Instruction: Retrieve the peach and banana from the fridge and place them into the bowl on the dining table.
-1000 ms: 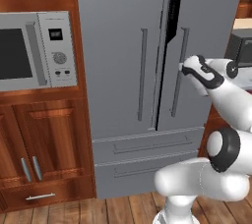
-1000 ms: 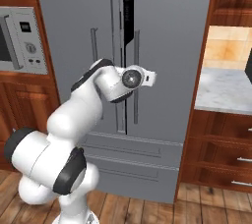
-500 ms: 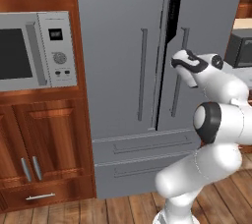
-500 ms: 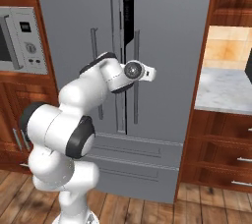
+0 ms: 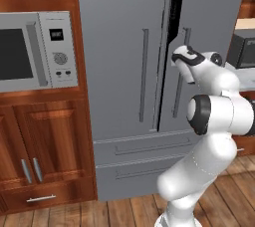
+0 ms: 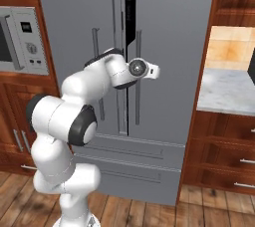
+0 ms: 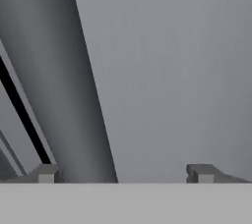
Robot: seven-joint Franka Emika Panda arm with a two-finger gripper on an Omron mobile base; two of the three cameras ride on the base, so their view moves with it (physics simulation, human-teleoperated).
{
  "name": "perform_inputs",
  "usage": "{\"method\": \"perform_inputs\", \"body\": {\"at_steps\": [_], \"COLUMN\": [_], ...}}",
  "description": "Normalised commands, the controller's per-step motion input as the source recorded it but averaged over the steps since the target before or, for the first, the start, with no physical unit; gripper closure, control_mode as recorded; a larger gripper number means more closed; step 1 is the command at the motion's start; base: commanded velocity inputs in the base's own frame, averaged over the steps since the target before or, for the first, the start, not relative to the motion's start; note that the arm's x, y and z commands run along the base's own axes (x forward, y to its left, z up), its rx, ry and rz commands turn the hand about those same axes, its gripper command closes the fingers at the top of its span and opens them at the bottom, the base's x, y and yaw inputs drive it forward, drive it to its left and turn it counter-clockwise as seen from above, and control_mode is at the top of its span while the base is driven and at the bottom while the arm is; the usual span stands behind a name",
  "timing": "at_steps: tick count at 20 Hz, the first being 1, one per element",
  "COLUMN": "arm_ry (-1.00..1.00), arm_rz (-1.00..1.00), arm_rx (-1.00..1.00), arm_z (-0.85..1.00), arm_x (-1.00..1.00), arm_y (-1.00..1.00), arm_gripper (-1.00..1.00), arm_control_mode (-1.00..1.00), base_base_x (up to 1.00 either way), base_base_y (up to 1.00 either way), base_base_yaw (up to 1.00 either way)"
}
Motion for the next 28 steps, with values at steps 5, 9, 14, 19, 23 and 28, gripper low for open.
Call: {"method": "perform_inputs", "body": {"at_steps": [5,9,14,19,23,28], "arm_ry": [0.0,0.22,0.2,0.21,0.15,0.02], "arm_rz": [0.02,0.0,0.0,-0.01,0.0,0.0], "arm_rx": [0.0,0.01,0.07,0.06,0.04,0.04], "arm_z": [-0.12,0.09,0.16,0.34,0.24,0.09], "arm_x": [0.48,-0.93,-1.0,-1.0,-1.0,-1.0], "arm_y": [-0.03,-0.27,-0.95,-1.0,-1.0,-0.99], "arm_gripper": [1.0,1.0,1.0,1.0,1.0,1.0], "arm_control_mode": [-1.0,-1.0,-1.0,-1.0,-1.0,-1.0], "base_base_x": [0.0,0.0,0.0,0.0,0.0,0.0], "base_base_y": [0.0,0.0,0.0,0.0,0.0,0.0], "base_base_yaw": [0.0,0.0,0.0,0.0,0.0,0.0]}}
